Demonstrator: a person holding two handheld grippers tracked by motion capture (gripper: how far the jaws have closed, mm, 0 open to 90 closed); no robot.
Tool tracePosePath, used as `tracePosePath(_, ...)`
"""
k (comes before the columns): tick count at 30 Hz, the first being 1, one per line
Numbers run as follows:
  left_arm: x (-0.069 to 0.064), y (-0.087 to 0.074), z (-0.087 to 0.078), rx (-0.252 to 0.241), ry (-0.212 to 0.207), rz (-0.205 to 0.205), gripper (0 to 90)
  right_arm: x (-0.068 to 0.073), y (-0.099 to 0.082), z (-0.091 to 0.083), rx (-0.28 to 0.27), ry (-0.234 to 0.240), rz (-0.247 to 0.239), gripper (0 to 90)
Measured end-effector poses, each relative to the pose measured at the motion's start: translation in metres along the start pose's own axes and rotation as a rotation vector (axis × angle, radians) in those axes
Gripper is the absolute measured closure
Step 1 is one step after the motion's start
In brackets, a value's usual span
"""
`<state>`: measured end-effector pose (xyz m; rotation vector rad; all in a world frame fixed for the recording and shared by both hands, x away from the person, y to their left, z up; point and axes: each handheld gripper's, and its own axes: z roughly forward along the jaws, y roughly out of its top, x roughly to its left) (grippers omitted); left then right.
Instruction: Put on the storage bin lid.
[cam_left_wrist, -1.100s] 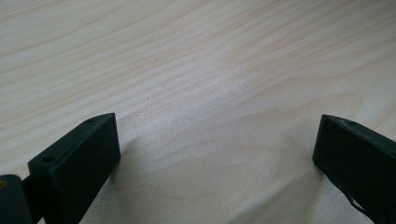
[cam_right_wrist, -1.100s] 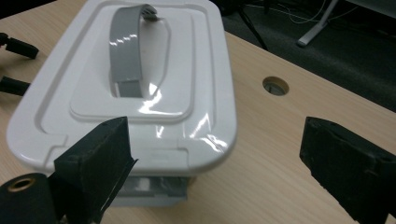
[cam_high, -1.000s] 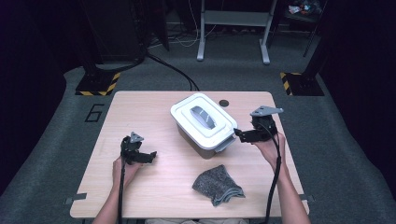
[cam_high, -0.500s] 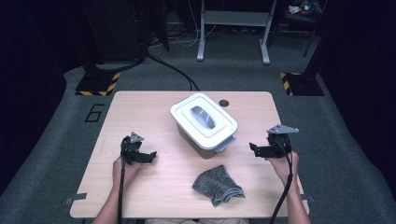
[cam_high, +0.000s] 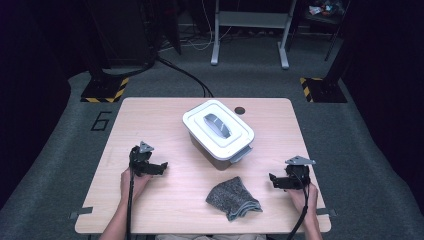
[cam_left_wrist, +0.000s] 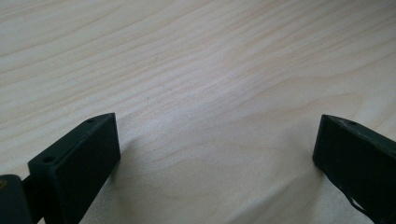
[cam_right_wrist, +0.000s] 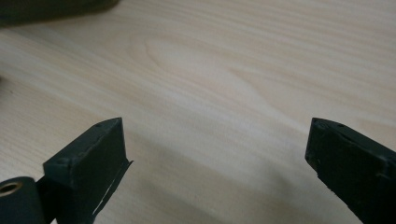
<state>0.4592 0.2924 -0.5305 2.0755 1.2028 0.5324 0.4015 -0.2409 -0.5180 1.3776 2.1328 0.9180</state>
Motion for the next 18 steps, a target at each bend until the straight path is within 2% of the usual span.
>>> tracePosePath(3, 0.0, 0.0, 0.0, -0.001, 0.0, 0.0, 0.5, 0.002, -0.009, 0.002, 0.008, -0.023, -0.009, 3.2)
tracePosePath(5, 0.0, 0.0, 0.0, 0.004, 0.002, 0.002, 0.5, 0.003, -0.013, 0.001, -0.002, -0.031, 0.001, 2.6)
tracePosePath(6, 0.0, 0.0, 0.0, 0.003, 0.001, 0.002, 0.6, 0.002, -0.015, 0.0, -0.002, -0.035, -0.018, 2.6)
tracePosePath(9, 0.0, 0.0, 0.0, 0.004, 0.003, 0.001, 0.5, 0.004, -0.015, 0.0, -0.008, -0.048, 0.005, 1.7)
tracePosePath(13, -0.001, 0.0, -0.001, 0.004, 0.006, 0.002, 0.7, -0.002, -0.015, 0.0, 0.02, -0.012, 0.008, 0.0)
tracePosePath(14, -0.001, 0.0, -0.001, 0.004, 0.006, 0.001, 0.7, -0.001, -0.015, 0.0, 0.022, -0.016, 0.024, 0.0)
tracePosePath(18, -0.001, 0.0, -0.001, 0.004, 0.006, 0.001, 0.7, -0.001, -0.015, 0.0, 0.022, -0.015, 0.024, 0.0)
